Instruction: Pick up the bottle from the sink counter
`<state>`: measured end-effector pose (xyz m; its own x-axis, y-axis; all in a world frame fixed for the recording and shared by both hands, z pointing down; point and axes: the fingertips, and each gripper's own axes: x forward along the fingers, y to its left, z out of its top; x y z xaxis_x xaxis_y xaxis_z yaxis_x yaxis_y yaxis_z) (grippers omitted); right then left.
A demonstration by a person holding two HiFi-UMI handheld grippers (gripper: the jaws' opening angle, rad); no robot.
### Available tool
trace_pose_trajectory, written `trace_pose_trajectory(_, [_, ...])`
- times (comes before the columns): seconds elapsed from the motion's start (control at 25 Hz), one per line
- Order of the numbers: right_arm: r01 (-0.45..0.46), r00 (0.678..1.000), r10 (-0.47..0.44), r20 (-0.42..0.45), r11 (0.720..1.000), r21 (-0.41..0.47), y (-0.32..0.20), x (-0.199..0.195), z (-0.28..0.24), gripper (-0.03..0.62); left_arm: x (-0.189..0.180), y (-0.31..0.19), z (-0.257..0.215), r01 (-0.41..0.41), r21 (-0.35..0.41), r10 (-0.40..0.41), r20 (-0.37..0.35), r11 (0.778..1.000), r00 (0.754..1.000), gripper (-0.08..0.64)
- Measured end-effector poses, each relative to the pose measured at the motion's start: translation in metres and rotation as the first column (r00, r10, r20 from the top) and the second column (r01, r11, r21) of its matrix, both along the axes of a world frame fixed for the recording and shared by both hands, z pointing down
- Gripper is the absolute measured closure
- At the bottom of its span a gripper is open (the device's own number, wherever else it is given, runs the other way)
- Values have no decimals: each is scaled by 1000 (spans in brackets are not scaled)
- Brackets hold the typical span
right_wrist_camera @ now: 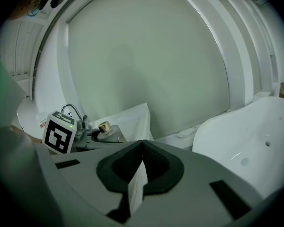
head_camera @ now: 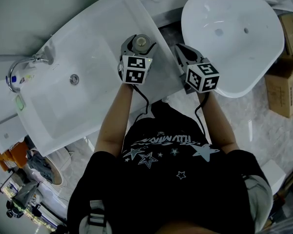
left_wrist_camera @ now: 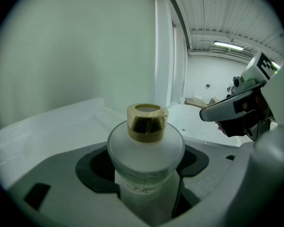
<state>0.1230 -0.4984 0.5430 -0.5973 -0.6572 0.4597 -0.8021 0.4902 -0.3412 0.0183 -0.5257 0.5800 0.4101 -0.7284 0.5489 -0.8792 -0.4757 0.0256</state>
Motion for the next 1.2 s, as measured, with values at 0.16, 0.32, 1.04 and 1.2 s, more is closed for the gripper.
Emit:
trace_pose_trajectory(0.16, [1,1000,-1,4,1000,4,5,-3,-3,586,-1,6,0,-22,-16,22,-5,1000,1000,216])
trace_pose_trajectory(0.32, [-1,1000,1,8,1000,15,9,-3,-9,586,0,18,-5,-30,-25,30,-12,999,999,216])
trace_pose_trajectory(1.04, [39,999,-42,26,994,103,75,-50,-51,586,-54,120,-70,27,48,-21,-118,998,993,216])
trace_pose_trajectory(1.2, [42,998,-47,31,990,134,102,-66,-66,586,-72,154,-83,37,66,-28,-126,997,992,216])
